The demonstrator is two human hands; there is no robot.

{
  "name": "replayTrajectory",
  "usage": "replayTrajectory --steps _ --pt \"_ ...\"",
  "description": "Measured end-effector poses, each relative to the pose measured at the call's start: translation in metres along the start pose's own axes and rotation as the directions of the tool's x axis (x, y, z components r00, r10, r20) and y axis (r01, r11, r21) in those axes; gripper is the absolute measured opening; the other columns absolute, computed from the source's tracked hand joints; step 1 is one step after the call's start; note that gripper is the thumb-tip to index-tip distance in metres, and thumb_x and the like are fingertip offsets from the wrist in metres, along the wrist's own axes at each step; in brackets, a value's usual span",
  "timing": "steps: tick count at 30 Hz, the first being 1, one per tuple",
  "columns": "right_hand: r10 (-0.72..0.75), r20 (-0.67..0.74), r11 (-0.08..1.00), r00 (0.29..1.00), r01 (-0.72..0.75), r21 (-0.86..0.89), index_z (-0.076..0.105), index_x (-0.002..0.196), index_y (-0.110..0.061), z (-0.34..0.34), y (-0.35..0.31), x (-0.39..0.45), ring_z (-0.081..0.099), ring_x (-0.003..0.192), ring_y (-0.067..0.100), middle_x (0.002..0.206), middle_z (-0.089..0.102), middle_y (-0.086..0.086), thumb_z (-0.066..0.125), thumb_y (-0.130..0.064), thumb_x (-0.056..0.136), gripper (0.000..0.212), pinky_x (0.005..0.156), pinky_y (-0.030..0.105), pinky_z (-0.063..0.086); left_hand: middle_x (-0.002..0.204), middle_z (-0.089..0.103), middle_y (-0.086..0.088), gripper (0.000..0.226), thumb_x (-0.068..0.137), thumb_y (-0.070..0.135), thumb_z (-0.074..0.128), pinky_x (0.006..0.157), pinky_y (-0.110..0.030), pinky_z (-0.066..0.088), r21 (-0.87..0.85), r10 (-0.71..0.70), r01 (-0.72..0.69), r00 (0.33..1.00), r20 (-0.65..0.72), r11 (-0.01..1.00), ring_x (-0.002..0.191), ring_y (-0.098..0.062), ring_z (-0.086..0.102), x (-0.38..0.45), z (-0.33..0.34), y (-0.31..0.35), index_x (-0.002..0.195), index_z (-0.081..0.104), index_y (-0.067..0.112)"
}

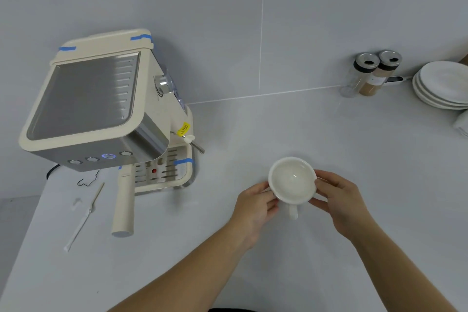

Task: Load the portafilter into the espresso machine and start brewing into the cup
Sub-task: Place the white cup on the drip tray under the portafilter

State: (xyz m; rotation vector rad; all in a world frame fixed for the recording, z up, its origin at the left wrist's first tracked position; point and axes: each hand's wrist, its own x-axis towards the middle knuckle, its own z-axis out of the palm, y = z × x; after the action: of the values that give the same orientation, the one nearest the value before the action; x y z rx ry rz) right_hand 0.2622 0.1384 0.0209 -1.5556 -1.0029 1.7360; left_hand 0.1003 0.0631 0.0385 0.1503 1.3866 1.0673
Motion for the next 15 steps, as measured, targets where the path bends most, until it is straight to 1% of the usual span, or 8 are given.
replayTrajectory --steps 3,5,8,10,12,15 --pt "-0.030 0.075 0.999 0.997 0.031 -0.016 0.077 0.094 -0.023 0.012 -0.006 -0.004 0.073 0.093 0.013 0.095 0.079 -0.006 0.059 -0.006 0.094 0.025 0.074 0.032 0.058 0.109 0.075 -0.005 0.032 0.094 0.000 0.051 0.082 -0.023 0.057 -0.043 0.038 -0.040 0.998 -0.043 0.998 0.103 -0.018 0.070 -0.009 -0.013 0.002 0.099 0.072 0.023" --pt "-0.043 0.132 0.999 0.990 0.047 -0.023 0.078 0.093 -0.026 0.022 -0.010 -0.006 0.074 0.090 0.010 0.095 0.079 -0.009 0.059 -0.007 0.094 0.027 0.074 0.030 0.058 0.111 0.075 -0.005 0.034 0.093 -0.001 0.051 0.087 -0.026 0.055 -0.076 0.063 -0.069 0.995 -0.083 0.995 0.105 -0.018 0.069 -0.016 -0.022 0.004 0.097 0.073 0.024" --pt "-0.045 0.210 0.998 0.977 0.051 -0.023 0.077 0.103 -0.023 0.039 -0.013 -0.009 0.074 0.094 0.011 0.102 0.078 -0.005 0.061 -0.010 0.094 0.022 0.076 0.029 0.058 0.111 0.075 -0.003 0.034 0.093 0.000 0.053 0.093 -0.031 0.053 -0.132 0.090 -0.109 0.986 -0.144 0.985 0.106 -0.019 0.068 -0.025 -0.035 0.003 0.094 0.075 0.026" --pt "-0.036 0.252 0.999 0.967 0.044 -0.029 0.077 0.107 -0.021 0.051 -0.013 -0.011 0.073 0.097 0.013 0.105 0.078 -0.002 0.063 -0.011 0.093 0.022 0.078 0.030 0.059 0.111 0.075 -0.002 0.031 0.092 0.002 0.057 0.096 -0.033 0.052 -0.168 0.114 -0.143 0.978 -0.173 0.975 0.109 -0.020 0.067 -0.032 -0.044 -0.001 0.097 0.076 0.025" --pt "-0.023 0.271 0.999 0.962 0.035 -0.038 0.077 0.105 -0.020 0.066 -0.012 -0.012 0.073 0.098 0.016 0.105 0.078 0.001 0.064 -0.012 0.092 0.021 0.078 0.031 0.060 0.111 0.076 -0.001 0.027 0.091 0.005 0.061 0.098 -0.034 0.051 -0.223 0.134 -0.182 0.968 -0.213 0.958 0.110 -0.019 0.067 -0.039 -0.053 -0.006 0.104 0.076 0.023" --pt "0.000 0.261 0.998 0.965 0.015 -0.057 0.074 0.103 -0.012 0.088 -0.009 -0.012 0.073 0.098 0.022 0.104 0.075 0.010 0.064 -0.009 0.091 0.016 0.076 0.033 0.062 0.112 0.075 0.000 0.027 0.090 0.007 0.063 0.098 -0.033 0.051 -0.294 0.161 -0.246 0.945 -0.285 0.924 0.111 -0.017 0.066 -0.047 -0.064 -0.013 0.111 0.074 0.020"
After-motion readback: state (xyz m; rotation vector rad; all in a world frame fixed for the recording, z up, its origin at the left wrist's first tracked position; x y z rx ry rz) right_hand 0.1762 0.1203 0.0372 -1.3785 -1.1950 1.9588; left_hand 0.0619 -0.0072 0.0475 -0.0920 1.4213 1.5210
